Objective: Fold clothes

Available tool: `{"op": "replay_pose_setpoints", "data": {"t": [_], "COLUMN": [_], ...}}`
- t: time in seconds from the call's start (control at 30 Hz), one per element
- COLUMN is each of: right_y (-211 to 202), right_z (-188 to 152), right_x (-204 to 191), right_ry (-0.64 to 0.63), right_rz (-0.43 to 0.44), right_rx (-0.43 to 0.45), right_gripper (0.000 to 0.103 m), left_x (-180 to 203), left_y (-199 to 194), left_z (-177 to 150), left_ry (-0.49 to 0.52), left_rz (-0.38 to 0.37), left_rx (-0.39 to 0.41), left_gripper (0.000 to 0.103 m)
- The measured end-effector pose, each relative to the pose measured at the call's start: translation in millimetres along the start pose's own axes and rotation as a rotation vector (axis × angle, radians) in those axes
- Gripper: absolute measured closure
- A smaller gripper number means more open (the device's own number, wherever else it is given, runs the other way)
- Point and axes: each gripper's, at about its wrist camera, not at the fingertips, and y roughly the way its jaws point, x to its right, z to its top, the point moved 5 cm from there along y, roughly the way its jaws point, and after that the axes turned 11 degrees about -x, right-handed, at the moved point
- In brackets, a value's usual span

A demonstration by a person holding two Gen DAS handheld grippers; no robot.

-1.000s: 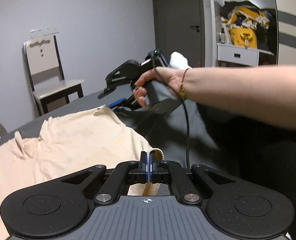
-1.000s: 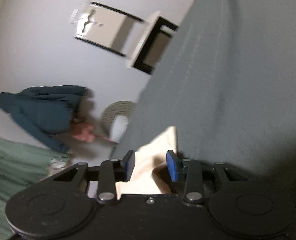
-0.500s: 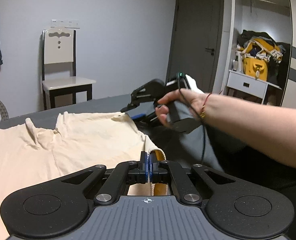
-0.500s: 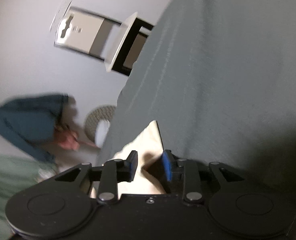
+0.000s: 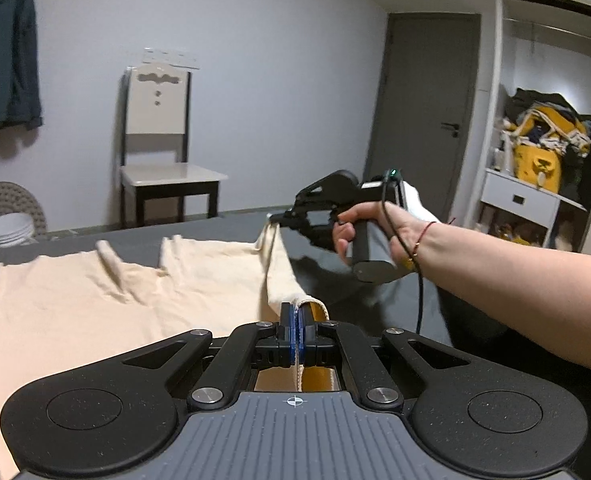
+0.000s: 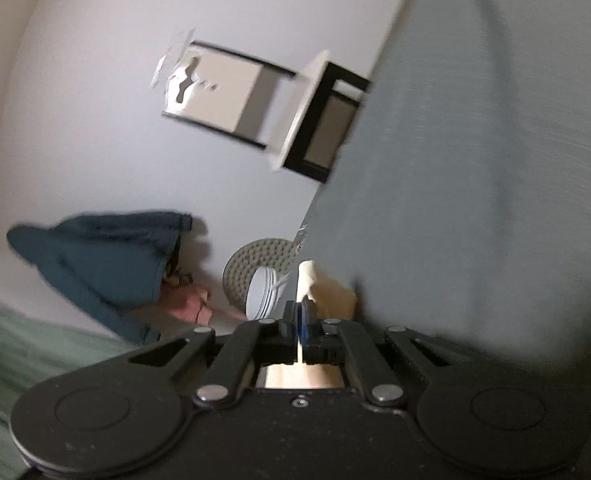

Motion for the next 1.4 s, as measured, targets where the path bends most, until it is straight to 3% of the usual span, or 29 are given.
{"op": "replay_pose_setpoints", "data": {"t": [0.2,0.33,0.57,0.7,0.83,0.97,1.07,1.2,1.3,1.4], "right_y": [31.3,66.8,139.7,182.3,219.3,237.1,245.2,244.9,219.7,173.7], "right_z": [-13.2,-31.0,-88.6,-124.0,-162.9,-188.9,-201.7,-206.5,-206.4,-223.1], "right_x": [-52.5,-100.2,-160.4,-186.2,-188.1,-178.2,-173.3,-180.6,-196.2,-211.6], "right_ry": [-0.071,-0.146,-0.27,-0.319,-0.343,-0.351,-0.367,-0.454,-0.534,-0.721], "right_rz": [-0.005,-0.033,-0.08,-0.098,-0.145,-0.189,-0.207,-0.233,-0.19,-0.143], "right_rx": [-0.072,-0.141,-0.281,-0.356,-0.431,-0.483,-0.512,-0.496,-0.485,-0.529], "right_gripper": [0.101,0.101,0.101,0.101,0.101,0.101,0.101,0.089,0.079,0.075], "left_x": [-25.6,-47.3,-75.3,-89.1,-88.2,-96.8,-105.6,-108.0,-117.2,-134.9], "left_y": [-36.8,-57.8,-86.2,-87.5,-83.5,-76.4,-70.4,-67.2,-70.1,-78.1], "left_z": [-11.9,-22.1,-43.7,-58.8,-71.5,-83.3,-85.6,-86.4,-84.7,-86.8], "left_ry": [-0.058,-0.162,-0.31,-0.406,-0.437,-0.541,-0.588,-0.584,-0.627,-0.693], "left_rz": [0.081,0.142,0.267,0.301,0.352,0.354,0.33,0.327,0.297,0.282], "left_rx": [0.009,0.025,0.074,0.042,0.009,-0.055,-0.066,-0.066,-0.066,-0.088], "left_gripper": [0.102,0.102,0.102,0.102,0.102,0.102,0.102,0.101,0.101,0.098]}}
